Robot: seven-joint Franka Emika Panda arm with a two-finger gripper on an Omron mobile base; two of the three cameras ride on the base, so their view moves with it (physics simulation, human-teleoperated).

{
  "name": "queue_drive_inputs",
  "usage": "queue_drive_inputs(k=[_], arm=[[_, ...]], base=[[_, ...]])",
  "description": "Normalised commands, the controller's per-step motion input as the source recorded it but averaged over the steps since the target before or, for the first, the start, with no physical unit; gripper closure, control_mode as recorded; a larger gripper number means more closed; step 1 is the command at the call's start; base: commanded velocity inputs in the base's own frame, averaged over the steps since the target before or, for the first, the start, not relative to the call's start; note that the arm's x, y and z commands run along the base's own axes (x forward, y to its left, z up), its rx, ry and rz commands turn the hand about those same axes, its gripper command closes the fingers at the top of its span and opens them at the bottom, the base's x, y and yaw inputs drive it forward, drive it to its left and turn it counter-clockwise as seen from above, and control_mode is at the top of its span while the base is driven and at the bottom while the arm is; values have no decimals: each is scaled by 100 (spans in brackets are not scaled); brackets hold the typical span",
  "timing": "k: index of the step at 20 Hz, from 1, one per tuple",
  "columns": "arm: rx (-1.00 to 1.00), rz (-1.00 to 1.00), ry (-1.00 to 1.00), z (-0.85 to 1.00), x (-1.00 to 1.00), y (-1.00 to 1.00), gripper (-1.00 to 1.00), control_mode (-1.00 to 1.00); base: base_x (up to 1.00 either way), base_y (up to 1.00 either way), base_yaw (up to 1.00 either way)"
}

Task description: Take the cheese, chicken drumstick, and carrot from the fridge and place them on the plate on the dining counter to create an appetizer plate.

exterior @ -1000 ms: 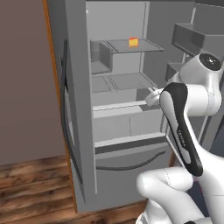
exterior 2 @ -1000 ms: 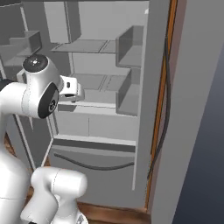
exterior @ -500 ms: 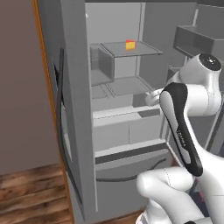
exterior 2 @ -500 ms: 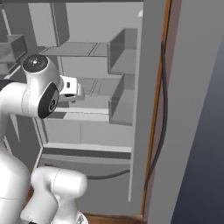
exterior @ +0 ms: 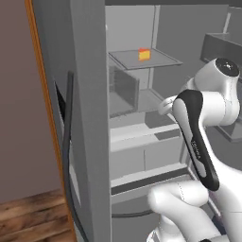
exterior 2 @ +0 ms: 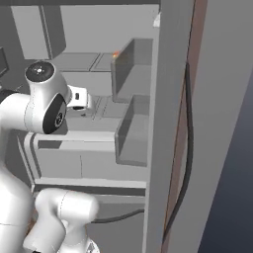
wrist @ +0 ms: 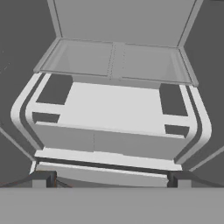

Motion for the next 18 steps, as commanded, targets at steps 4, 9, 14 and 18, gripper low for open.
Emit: queue_drive_inputs(k=[4,9,14,18], arm=[[0,0,0,0,0,0,-100,100],[0,0,0,0,0,0,-100,100],[0,0,0,0,0,0,-100,100],[0,0,0,0,0,0,-100,100]], base=[[63,0,-9],[59,0,-10],[44,0,-9],[27,0,-7]])
